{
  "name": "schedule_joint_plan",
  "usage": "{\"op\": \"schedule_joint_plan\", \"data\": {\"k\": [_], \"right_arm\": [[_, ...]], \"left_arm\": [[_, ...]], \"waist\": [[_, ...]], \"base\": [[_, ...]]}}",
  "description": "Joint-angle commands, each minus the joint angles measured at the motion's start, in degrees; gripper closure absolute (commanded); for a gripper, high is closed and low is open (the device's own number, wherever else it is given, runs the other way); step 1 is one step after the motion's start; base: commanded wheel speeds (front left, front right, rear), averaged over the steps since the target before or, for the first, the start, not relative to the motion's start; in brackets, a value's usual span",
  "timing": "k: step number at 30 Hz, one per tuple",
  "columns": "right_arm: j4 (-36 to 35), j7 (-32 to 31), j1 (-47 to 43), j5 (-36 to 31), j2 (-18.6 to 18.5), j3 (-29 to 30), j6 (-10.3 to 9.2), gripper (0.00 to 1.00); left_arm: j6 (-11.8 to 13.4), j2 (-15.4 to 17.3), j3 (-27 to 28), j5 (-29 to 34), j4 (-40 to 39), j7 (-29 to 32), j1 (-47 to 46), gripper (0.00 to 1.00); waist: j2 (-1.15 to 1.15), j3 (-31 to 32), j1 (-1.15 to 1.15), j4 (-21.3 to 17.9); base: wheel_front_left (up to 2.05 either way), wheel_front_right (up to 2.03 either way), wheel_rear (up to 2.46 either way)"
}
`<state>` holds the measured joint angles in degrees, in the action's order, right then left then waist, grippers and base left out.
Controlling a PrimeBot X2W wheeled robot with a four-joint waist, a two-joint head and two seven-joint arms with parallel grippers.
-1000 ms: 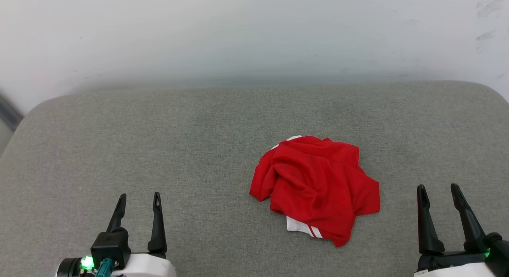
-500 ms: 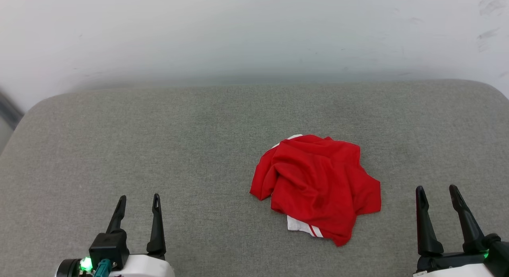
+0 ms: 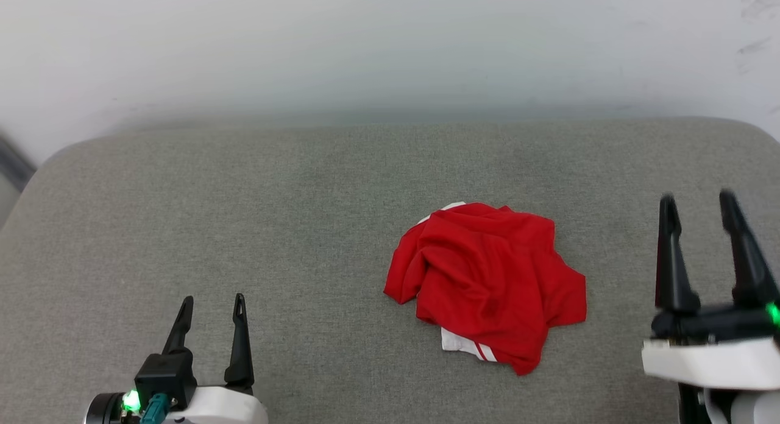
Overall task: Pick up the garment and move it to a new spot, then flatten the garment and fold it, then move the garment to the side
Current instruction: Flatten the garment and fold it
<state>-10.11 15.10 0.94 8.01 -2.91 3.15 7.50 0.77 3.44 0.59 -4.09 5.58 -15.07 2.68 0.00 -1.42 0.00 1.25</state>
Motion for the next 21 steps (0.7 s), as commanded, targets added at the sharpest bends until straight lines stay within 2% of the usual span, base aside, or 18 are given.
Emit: {"op": "schedule_joint_plan", "data": {"k": [1,5,9,11,16,21], "right_arm": [[-0.8,0.1,1.9,-0.3,0.0,-0.4,-0.02,0.00],[-0.5,0.1,9.0,-2.3,-0.8,-4.8,-0.02,0.00],[6.5,0.1,16.4,-0.5,-6.5,-13.1,-0.02,0.00],[10.5,-2.1,20.4,0.7,-10.2,-18.1,-0.02,0.00],[14.5,-12.9,29.1,7.3,-18.1,-31.3,-0.03,0.00],[13.4,-27.8,36.3,16.8,-25.8,-46.9,-0.03,0.00]], "left_arm": [[-0.1,-0.1,0.2,0.4,-0.1,-0.1,-0.8,0.00],[-0.3,-0.2,0.5,0.4,-0.2,-0.1,-1.7,0.00],[-0.7,-0.3,0.3,0.7,0.0,-0.1,-2.7,0.00],[-0.7,-0.3,0.3,0.8,0.0,-0.1,-3.1,0.00],[-0.9,-0.5,0.2,0.6,0.0,-0.1,-4.1,0.00],[-0.7,-0.5,0.4,0.1,-0.1,-0.1,-4.7,0.00]], "waist": [[0.00,-0.3,0.00,0.0],[0.00,-1.6,0.00,-0.3],[0.00,-2.8,0.00,-0.3],[0.00,-3.3,0.00,-0.1],[0.00,-4.6,0.00,0.2],[0.00,-5.9,0.00,0.3]], "base": [[0.00,0.00,0.00],[0.00,0.00,0.00],[0.00,0.00,0.00],[0.00,0.00,0.00],[0.00,0.00,0.00],[0.00,0.00,0.00]]}}
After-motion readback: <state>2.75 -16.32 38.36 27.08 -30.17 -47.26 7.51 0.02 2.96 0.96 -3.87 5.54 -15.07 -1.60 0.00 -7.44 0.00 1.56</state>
